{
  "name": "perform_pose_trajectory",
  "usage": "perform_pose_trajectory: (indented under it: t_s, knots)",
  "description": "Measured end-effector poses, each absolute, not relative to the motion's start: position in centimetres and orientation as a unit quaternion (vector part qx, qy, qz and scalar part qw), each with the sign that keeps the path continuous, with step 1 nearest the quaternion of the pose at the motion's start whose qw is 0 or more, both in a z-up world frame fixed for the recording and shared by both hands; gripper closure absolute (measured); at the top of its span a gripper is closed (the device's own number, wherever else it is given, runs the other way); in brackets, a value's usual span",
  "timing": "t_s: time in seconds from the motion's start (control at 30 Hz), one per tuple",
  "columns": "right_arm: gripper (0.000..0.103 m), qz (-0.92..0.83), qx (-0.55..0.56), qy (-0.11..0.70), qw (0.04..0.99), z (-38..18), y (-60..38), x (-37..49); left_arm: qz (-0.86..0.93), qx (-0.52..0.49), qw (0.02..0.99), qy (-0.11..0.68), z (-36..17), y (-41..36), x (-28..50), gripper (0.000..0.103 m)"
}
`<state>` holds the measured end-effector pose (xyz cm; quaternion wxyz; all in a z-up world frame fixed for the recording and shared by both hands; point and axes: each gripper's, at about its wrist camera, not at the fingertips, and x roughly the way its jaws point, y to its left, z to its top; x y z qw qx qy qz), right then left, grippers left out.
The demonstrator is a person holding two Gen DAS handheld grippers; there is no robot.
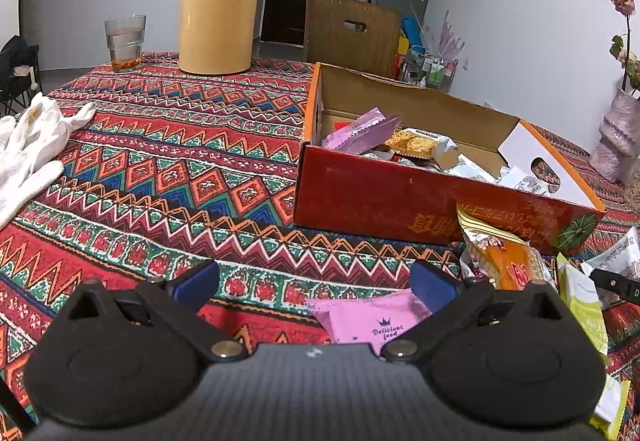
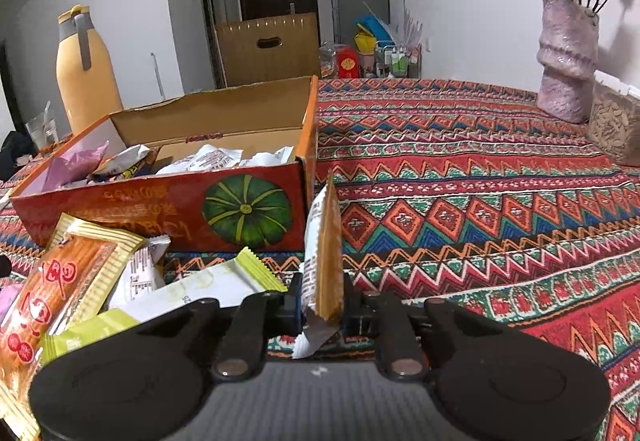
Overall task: Organize snacks
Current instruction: 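Grasp a pink packet with the left gripper while the right gripper carries its packet toward the box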
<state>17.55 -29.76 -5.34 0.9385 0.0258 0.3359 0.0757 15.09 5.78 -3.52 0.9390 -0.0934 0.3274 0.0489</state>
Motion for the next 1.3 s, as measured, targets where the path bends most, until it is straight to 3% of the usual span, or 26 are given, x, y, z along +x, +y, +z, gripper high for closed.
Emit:
perform_pose_trajectory:
  t_s: [0.63,1.3]
  knots:
    - [0.088,0.045,0.036,0.288,0.956,-3.3,-30.9,12.7,0.053,-0.092,0.937,0.332,-3.2,5.7,14.9,0.0]
    - [0.088,0.099,0.066,0.266,0.957,-3.5,-30.1,9.0,0.069,-0.054,0.899,0.429,-4.7,1.7,15.4,0.0]
